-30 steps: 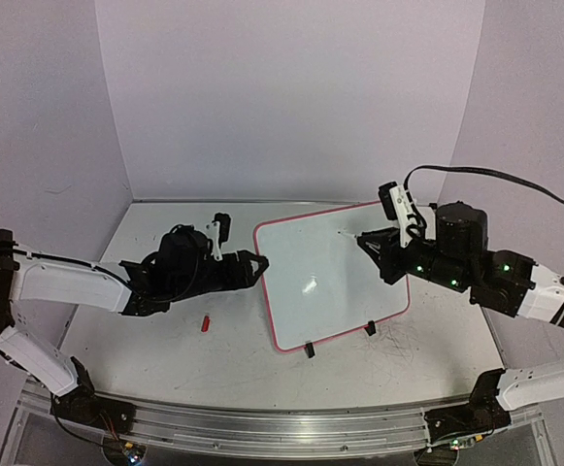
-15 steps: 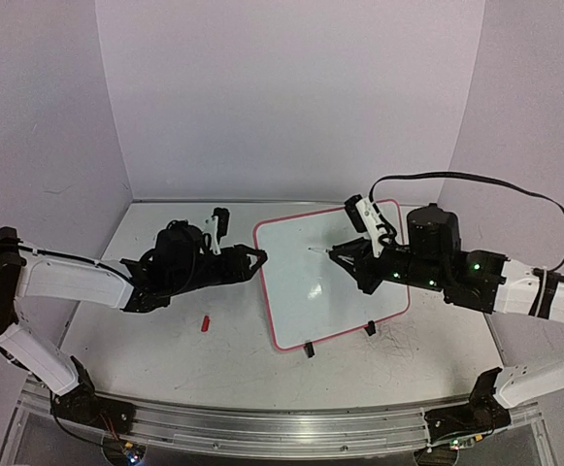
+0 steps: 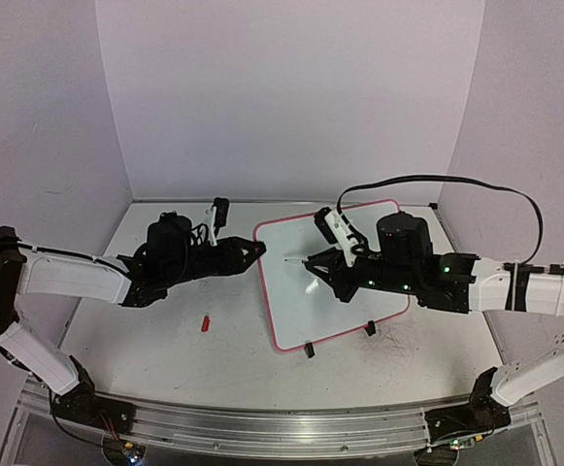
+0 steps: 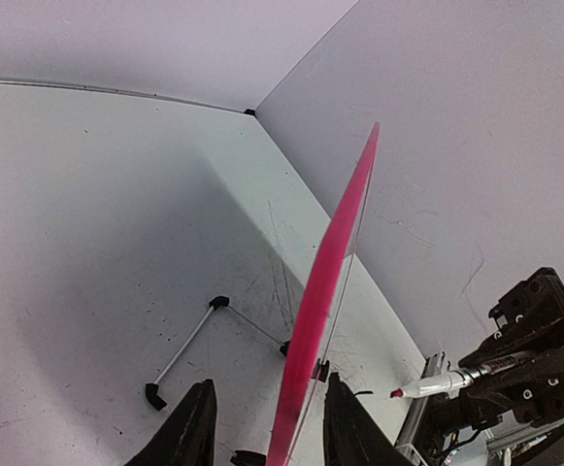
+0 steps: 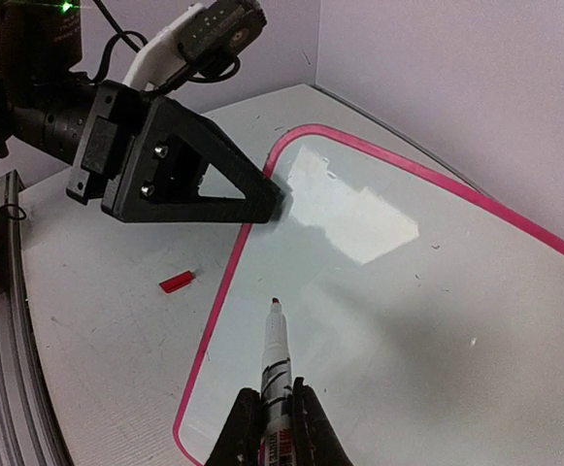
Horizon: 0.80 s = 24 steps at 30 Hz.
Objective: Write a sentence on the whiteboard
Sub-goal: Adjust the whiteboard at the center of the board, then write a sentence on the whiteboard.
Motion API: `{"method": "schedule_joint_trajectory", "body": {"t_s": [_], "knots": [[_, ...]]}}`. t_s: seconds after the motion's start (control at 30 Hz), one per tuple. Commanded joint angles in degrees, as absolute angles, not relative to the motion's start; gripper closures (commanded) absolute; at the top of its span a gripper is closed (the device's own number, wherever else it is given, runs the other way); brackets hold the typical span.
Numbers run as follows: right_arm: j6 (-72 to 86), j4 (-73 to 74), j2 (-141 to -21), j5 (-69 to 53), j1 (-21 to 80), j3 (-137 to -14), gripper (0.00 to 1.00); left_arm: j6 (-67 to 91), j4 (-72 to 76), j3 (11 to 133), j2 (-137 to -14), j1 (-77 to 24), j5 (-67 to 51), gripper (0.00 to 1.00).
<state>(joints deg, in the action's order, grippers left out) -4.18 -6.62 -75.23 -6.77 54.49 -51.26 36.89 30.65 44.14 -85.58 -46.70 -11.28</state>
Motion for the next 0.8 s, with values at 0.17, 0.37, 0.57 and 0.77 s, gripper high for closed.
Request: {"method": "schedule_joint_trajectory", "body": {"t_s": [0.17,0.37,0.57,0.77], "knots": [[-5.98,-10.62,-78.64,-0.29,57.02,-56.62,1.0,33.72,33.93,45.49,-85.12,-45.97,-13.26,0.76],[-6.71,-11.45,-80.33,1.96,57.64,-57.64,1.0,32.11,33.92,45.96,-85.62,-45.88,-13.97,0.84],[-7.67,-12.08,-81.68,2.84,58.62,-58.05,1.0,31.22,33.88,45.87,-85.82,-45.89,-14.44,0.89],[-8.0,-13.32,-82.78,3.26,59.31,-58.5,1.0,30.75,33.88,45.51,-85.69,-45.88,-14.26,0.97]]}}
